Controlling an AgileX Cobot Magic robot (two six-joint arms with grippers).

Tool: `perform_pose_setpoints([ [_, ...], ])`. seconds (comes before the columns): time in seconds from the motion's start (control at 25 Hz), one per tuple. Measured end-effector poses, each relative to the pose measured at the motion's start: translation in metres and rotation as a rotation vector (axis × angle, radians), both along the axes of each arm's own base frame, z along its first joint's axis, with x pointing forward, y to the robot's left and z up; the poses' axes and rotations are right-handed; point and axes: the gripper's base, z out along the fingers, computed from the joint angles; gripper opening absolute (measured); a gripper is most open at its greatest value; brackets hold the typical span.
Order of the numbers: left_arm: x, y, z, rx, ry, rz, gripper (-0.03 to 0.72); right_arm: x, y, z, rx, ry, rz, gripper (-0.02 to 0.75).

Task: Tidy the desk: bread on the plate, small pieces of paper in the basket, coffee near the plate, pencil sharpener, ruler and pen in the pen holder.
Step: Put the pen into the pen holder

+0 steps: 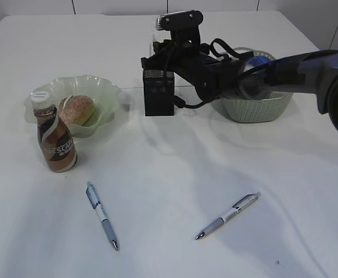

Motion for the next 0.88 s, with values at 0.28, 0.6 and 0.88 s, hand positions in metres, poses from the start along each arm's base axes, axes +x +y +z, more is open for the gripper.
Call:
perform_pose_setpoints([
  [0.28,0.000,0.000,0.000,0.000,0.000,0.000,0.384,0.000,0.000,0.000,0.000,-0.002,0.000,0.312],
  [0.6,0.000,0.000,0.000,0.000,0.000,0.000,0.384,-0.005,-0.001,0.014,-0.008,0.100,0.007,0.395],
  [0.88,0.000,0.000,0.000,0.000,0.000,0.000,0.384,-0.026,-0.006,0.081,0.012,0.204,0.023,0.393],
])
